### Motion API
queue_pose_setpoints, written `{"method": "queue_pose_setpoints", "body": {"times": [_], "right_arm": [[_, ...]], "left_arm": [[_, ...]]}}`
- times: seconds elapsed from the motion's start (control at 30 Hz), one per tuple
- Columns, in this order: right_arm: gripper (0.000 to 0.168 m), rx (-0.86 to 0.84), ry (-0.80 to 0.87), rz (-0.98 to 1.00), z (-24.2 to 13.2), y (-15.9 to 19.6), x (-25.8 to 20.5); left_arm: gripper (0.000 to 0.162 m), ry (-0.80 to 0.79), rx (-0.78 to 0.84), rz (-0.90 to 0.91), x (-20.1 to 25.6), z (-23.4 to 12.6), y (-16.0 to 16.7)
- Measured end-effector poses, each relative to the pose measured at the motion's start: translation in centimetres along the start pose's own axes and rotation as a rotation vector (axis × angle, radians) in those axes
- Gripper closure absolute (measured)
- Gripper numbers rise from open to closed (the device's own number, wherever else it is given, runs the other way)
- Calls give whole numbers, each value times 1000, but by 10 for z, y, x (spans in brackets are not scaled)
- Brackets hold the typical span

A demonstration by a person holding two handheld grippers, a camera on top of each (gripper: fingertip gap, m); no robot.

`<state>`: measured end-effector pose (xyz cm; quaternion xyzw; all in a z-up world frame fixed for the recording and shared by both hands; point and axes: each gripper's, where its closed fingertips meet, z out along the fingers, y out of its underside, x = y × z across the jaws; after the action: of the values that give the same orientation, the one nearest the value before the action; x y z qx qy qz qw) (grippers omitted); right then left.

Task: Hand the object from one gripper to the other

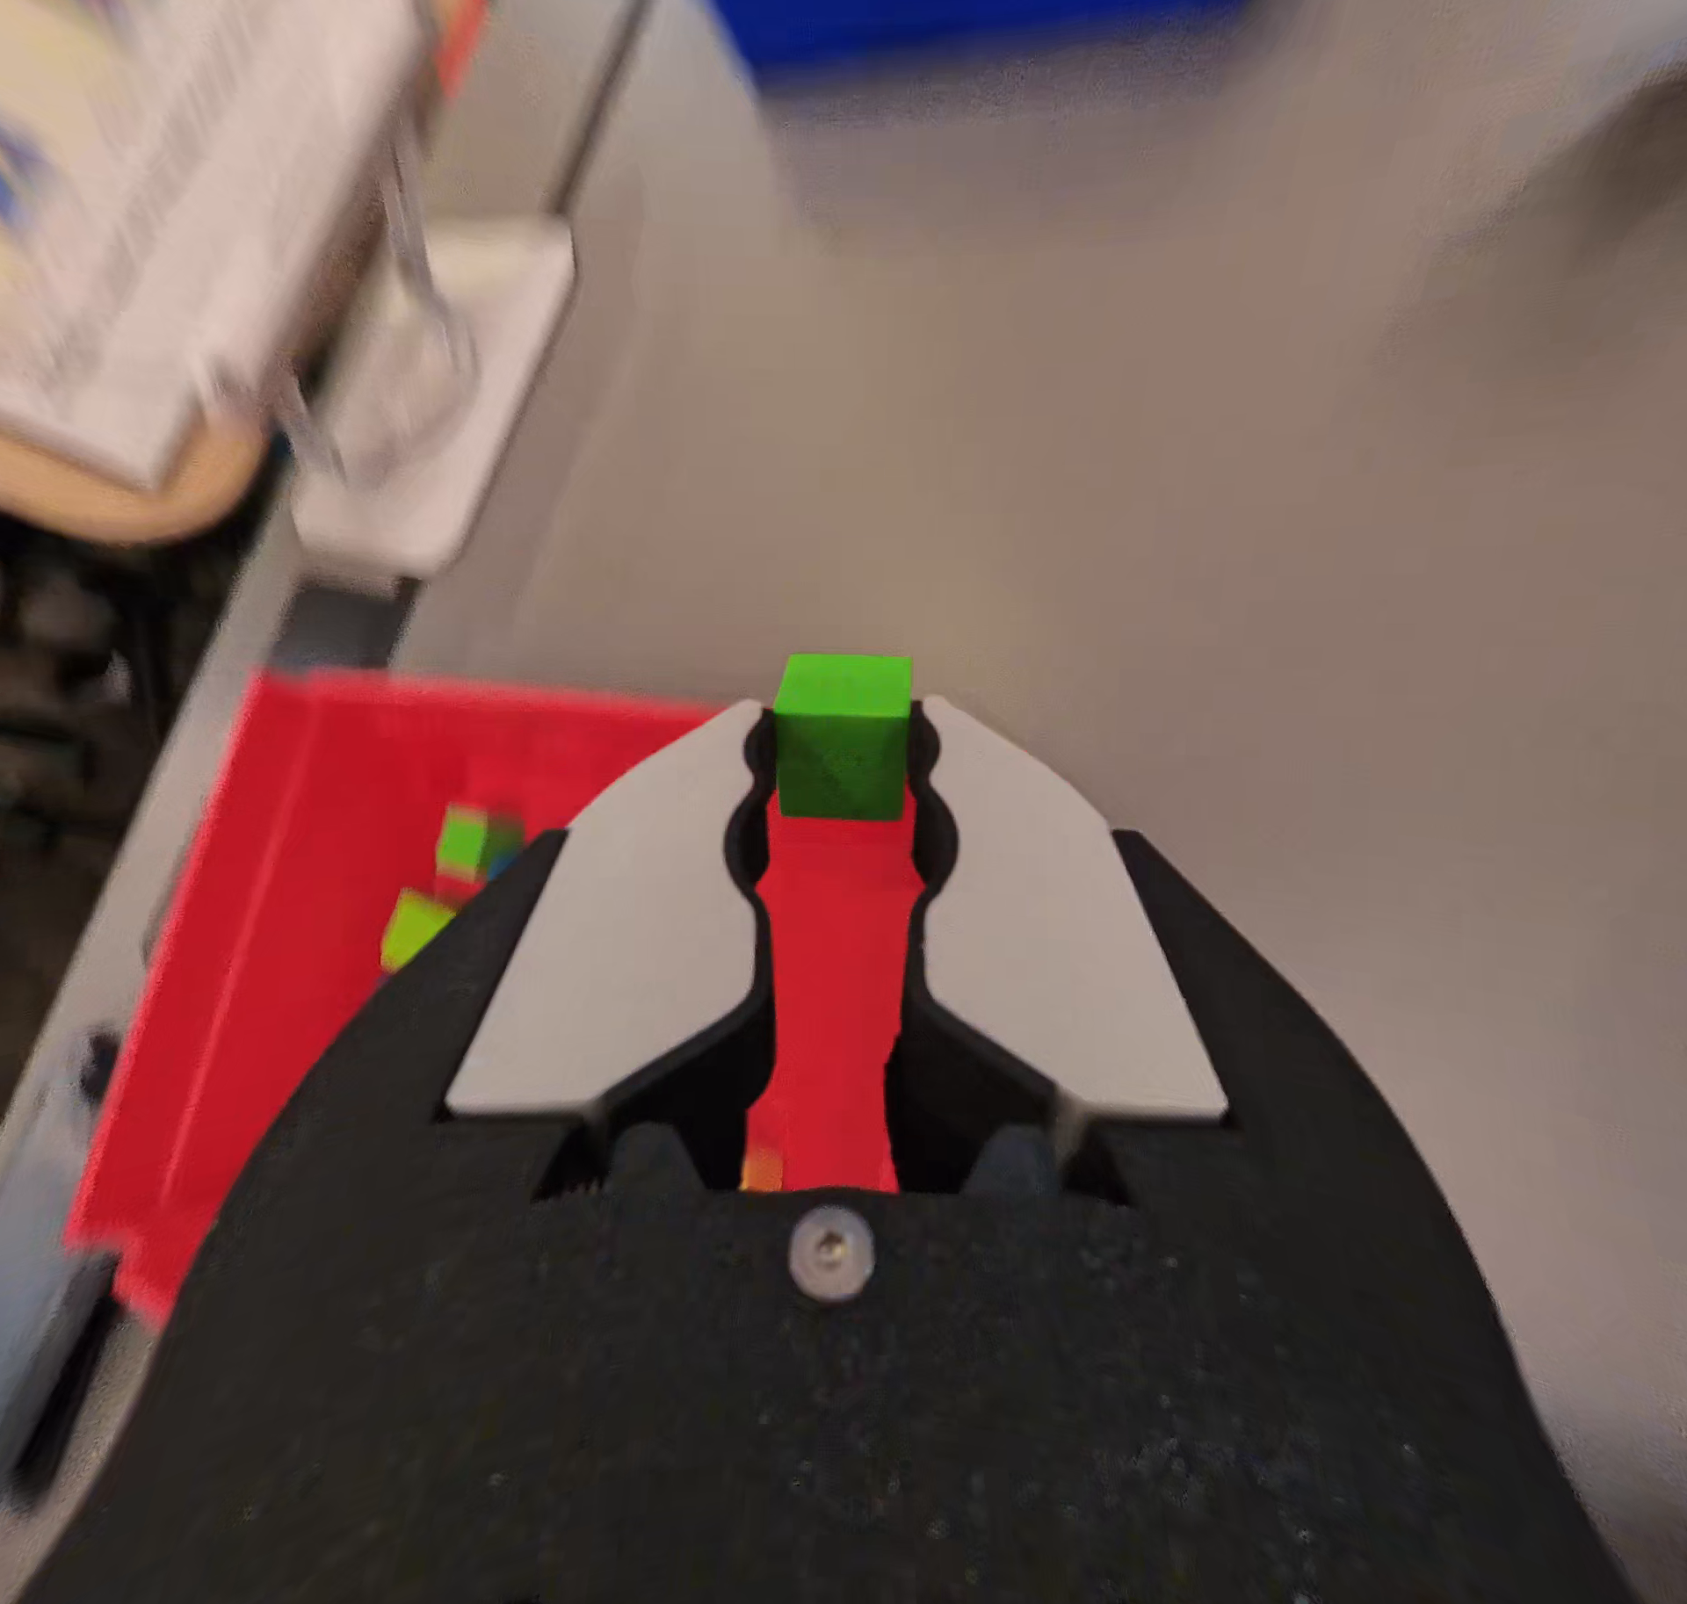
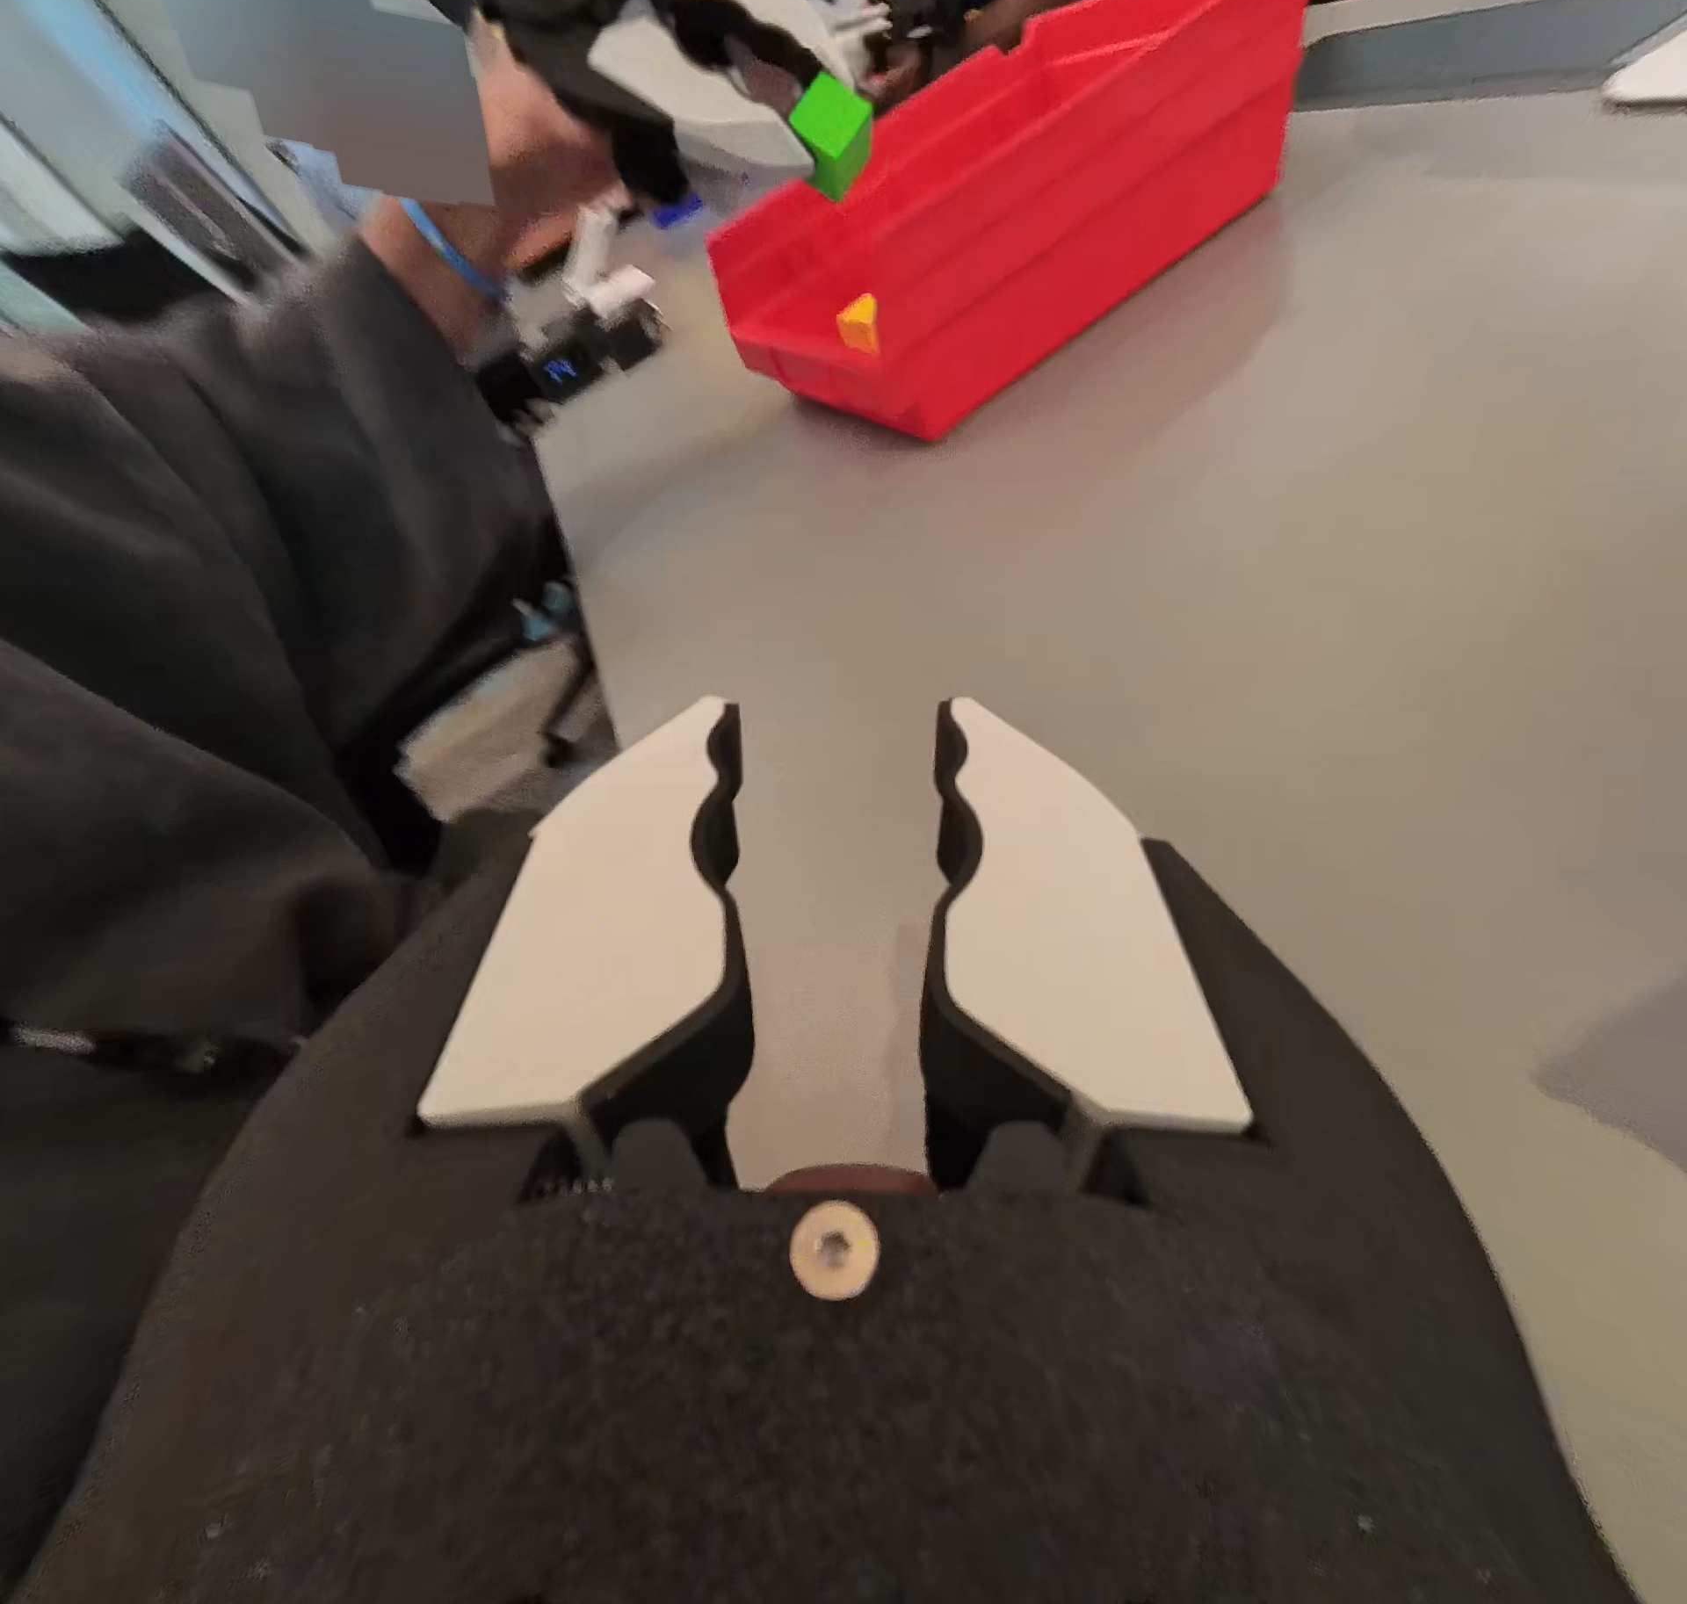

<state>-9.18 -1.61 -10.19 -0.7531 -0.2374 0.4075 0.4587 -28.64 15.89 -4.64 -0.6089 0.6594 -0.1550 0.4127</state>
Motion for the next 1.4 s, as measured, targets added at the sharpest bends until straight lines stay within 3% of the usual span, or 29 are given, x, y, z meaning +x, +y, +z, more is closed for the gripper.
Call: {"method": "queue_pose_setpoints", "body": {"times": [0.13, 0.27, 0.4, 0.43, 0.53, 0.63, 0.7, 0.8, 0.9, 0.97, 1.03, 1.1, 1.23, 1.4], "right_arm": [[125, -9, -277, 288, 36, -40, -15], [117, 31, -592, 580, 65, -83, -38], [119, 137, -680, 683, 73, -101, -35], [139, 127, -698, 684, 70, -99, -35], [141, 113, -649, 673, 67, -88, -28], [141, 93, -632, 672, 64, -77, -29], [141, 69, -619, 646, 60, -72, -30], [141, 44, -516, 512, 46, -79, -25], [141, 58, -304, 343, 9, -108, 1], [141, 53, 43, 194, -32, -129, 55], [141, -9, 503, 25, -90, -141, 128], [141, -145, 727, -15, -131, -138, 179], [141, -403, 919, 87, -163, -113, 262], [141, -768, 913, 193, -150, -67, 326]], "left_arm": [[135, 129, 329, 40, 50, 3, -86], [135, 161, 426, 121, 81, 22, -128], [135, 185, 405, 178, 106, 40, -139], [135, 186, 390, 186, 110, 43, -138], [135, 155, 315, 138, 118, 51, -132], [113, 109, 329, -29, 125, 42, -128], [111, 75, 348, -236, 127, 36, -113], [96, 109, 349, -527, 146, 35, -68], [104, 105, 341, -706, 163, 33, -28], [107, 111, 321, -797, 169, 33, -10], [107, 91, 297, -787, 165, 28, -9], [110, 33, 381, -758, 152, 18, -20], [113, 76, 401, -791, 154, 16, -22], [113, 76, 399, -753, 157, 14, -26]]}}
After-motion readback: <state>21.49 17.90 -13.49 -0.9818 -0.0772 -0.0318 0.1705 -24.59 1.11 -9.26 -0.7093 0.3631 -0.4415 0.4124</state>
